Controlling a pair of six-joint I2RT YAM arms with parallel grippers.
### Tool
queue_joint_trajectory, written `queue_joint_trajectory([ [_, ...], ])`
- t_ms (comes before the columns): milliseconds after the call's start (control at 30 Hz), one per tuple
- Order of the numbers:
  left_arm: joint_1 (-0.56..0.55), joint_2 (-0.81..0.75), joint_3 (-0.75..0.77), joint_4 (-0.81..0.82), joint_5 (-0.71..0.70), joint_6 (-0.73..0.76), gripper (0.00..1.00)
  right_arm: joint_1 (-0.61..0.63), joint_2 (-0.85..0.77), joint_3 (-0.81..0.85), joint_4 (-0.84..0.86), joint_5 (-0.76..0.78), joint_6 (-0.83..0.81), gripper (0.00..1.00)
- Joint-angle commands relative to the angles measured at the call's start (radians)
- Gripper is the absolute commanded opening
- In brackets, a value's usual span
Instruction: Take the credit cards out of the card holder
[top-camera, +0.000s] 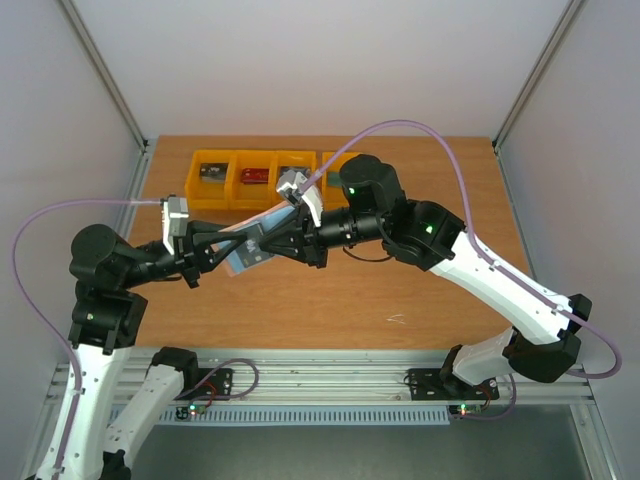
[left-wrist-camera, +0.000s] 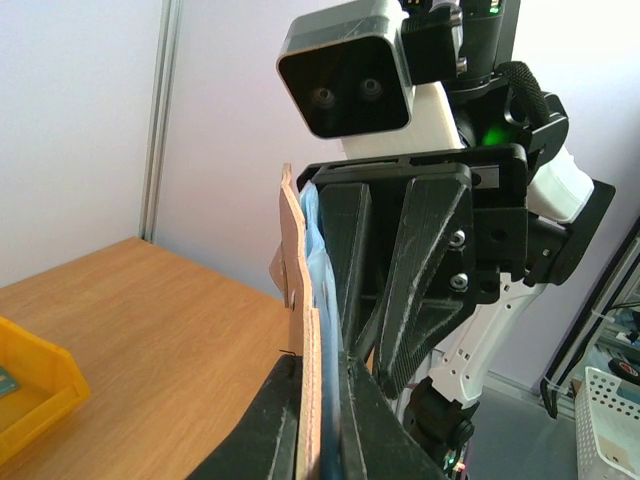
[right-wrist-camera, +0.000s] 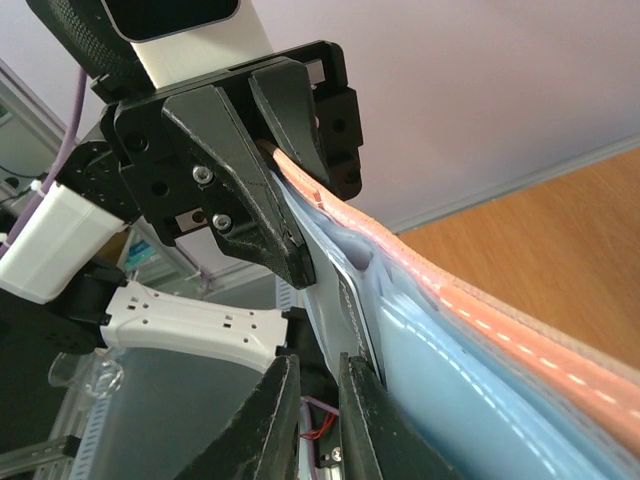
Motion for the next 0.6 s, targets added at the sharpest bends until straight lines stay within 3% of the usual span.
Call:
queue_joint_trajectory([
  [0,-0.001,-0.008,-0.009,0.114,0.078,-0.03,0.0,-0.024,-0.017,-0.039,0.039,0.018,0.033,0.12],
  [567,-0.004,-0.019,-0.034,0.268,0.173,-0.138,0.0,-0.039,-0.041,-0.007,-0.048,0.004,0.001,0.17],
])
